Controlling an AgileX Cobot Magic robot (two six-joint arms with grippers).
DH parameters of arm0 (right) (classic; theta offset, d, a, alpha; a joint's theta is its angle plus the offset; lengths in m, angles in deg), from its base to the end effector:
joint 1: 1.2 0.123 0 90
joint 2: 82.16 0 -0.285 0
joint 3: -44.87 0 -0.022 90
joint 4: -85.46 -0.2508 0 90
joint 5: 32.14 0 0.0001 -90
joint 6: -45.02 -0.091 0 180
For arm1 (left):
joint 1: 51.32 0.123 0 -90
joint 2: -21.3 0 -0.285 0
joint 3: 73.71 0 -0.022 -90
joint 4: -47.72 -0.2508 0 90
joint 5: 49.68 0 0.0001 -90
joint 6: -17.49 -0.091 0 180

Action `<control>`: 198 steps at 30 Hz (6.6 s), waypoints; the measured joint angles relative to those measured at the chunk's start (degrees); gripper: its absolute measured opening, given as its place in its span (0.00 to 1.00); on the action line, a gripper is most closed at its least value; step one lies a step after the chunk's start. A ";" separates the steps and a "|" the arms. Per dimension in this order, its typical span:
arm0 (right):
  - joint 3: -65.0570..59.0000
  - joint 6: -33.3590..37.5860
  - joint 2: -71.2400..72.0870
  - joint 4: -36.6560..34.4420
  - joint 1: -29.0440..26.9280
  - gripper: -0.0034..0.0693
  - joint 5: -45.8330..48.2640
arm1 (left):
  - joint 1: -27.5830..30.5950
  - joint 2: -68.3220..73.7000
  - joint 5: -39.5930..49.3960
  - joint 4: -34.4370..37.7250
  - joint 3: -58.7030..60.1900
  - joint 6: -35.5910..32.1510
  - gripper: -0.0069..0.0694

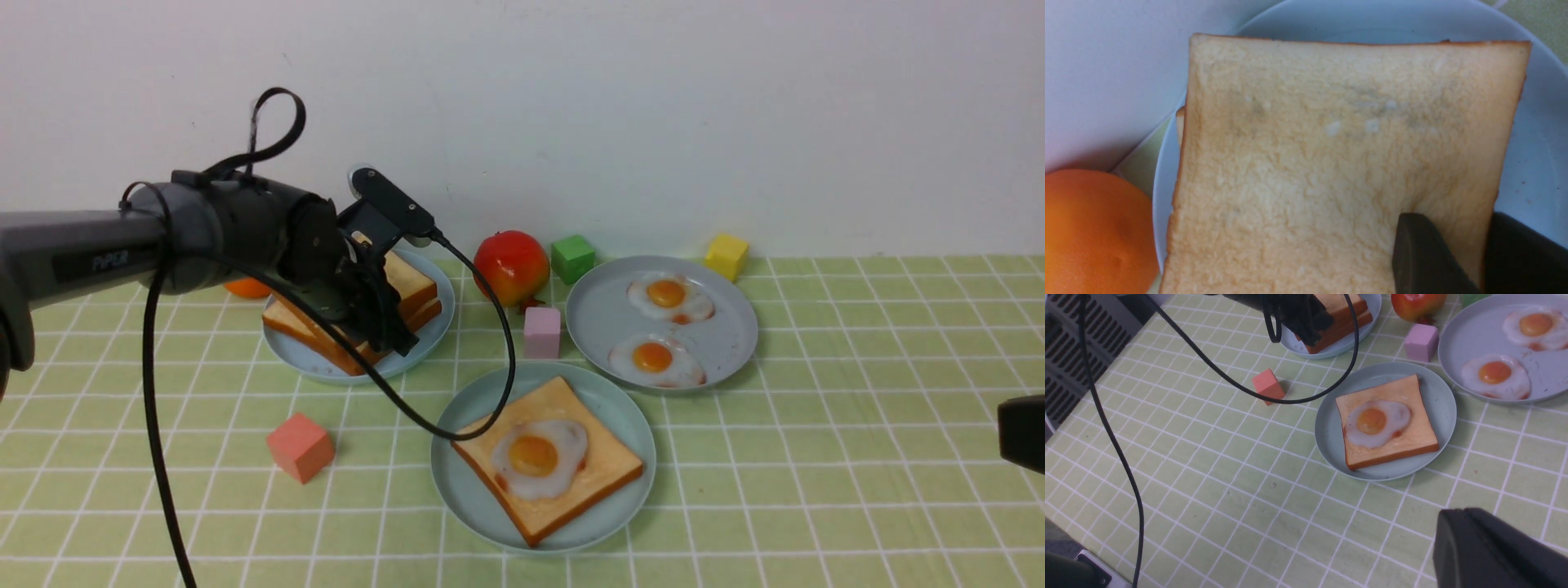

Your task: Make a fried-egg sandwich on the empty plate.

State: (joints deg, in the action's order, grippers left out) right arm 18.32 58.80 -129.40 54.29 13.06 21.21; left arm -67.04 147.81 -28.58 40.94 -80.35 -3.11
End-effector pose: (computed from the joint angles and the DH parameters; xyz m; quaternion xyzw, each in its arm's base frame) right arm 0.0980 0.0639 0.3785 -0.1627 0.8484 0.2662 0.4276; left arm 0.4394 -0.1196 0.1757 0.3359 0.8800 0.0527 0.3315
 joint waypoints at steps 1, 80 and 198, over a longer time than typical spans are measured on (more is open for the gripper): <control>0.00 0.00 0.00 -0.04 0.00 0.08 0.00 | 0.00 -0.08 0.04 0.06 0.00 0.00 0.34; -0.04 -0.05 0.00 -0.38 0.00 0.14 0.84 | 0.20 -1.58 1.14 2.64 0.07 -0.24 0.15; -7.97 -11.92 25.39 16.98 0.00 0.05 6.15 | -30.65 -102.82 -18.91 18.66 68.51 18.65 0.07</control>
State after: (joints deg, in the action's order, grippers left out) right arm 10.35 46.88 -104.01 71.27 13.06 27.36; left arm -97.69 44.99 -47.50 59.60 -11.84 15.53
